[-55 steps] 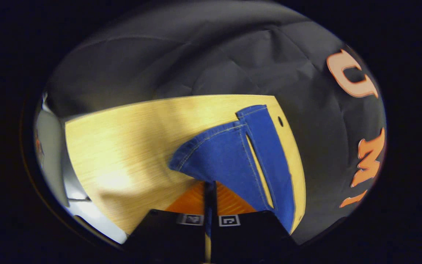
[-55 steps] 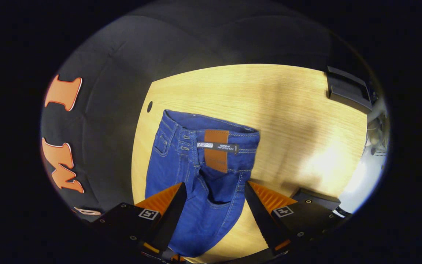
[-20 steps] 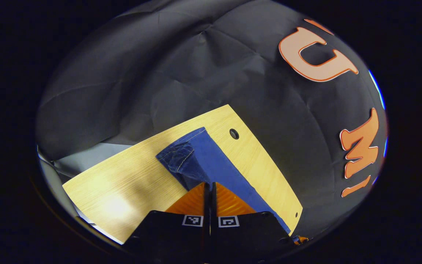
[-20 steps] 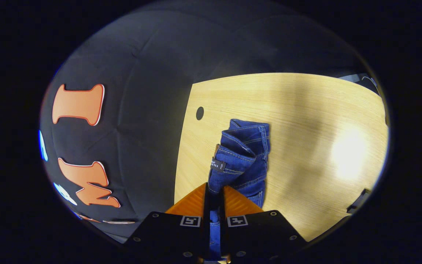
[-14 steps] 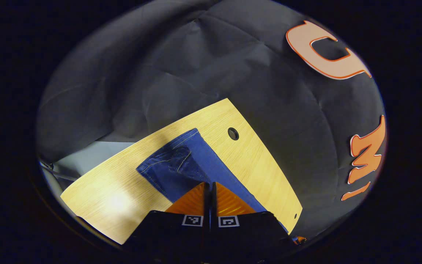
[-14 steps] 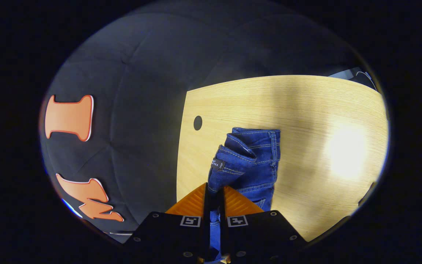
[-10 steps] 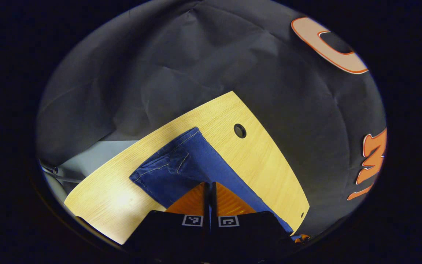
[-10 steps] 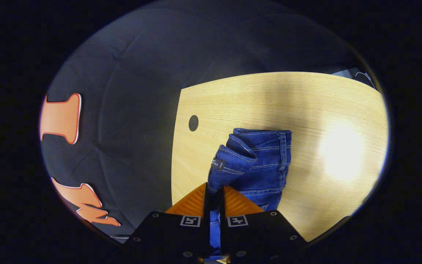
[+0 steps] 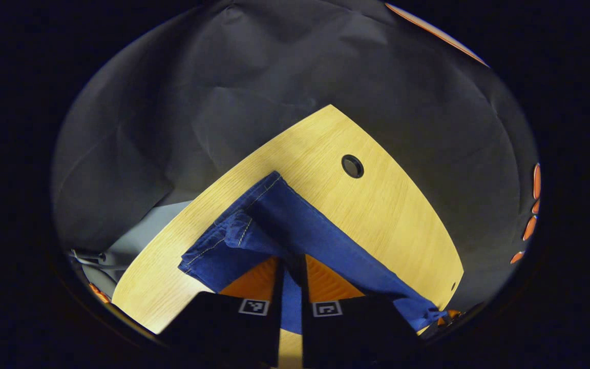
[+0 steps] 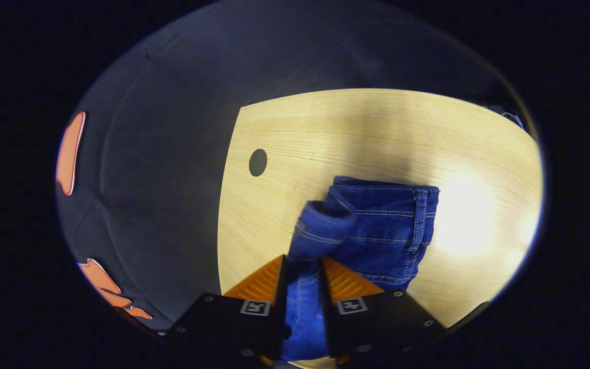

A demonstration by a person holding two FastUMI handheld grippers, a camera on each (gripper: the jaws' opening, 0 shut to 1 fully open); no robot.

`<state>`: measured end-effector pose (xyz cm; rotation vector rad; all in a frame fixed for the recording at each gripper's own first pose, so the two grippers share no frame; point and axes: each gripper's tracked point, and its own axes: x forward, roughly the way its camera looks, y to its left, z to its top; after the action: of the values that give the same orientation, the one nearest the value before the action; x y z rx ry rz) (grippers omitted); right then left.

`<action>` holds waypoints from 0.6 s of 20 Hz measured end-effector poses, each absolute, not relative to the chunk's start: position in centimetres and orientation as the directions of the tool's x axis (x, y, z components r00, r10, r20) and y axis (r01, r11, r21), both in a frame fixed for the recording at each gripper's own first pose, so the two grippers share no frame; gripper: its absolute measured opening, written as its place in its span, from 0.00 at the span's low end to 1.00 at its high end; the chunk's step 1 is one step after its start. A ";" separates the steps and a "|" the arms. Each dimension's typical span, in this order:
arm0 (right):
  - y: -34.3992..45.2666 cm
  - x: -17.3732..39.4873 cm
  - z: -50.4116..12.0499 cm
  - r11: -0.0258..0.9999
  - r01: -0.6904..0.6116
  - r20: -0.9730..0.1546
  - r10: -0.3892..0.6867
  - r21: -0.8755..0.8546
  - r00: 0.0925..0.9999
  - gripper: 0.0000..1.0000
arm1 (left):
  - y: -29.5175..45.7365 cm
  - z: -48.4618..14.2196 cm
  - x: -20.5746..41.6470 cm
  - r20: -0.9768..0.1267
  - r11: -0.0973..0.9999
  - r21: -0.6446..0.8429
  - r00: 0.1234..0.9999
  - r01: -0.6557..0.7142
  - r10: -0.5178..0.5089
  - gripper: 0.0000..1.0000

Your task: Grasp the waist and the cuffs of the jeans and fold them to make the two legs overlap; first hold the waist and fold one-third of the jeans toward the cuffs, then hold the cuffs and fold the remaining one-third in the same direction to finish folding.

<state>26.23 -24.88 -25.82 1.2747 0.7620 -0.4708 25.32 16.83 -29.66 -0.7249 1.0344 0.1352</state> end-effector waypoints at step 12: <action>-26.5 18.2 -28.1 0.517 0.690 -0.821 0.045 0.507 0.569 0.94 | 17.1 -25.8 21.3 -0.870 0.955 -0.243 0.474 -0.170 -0.136 0.89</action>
<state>18.24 -26.53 -28.10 0.9645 0.8983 -0.4565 21.32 17.14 -25.82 -0.3154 1.0815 0.0209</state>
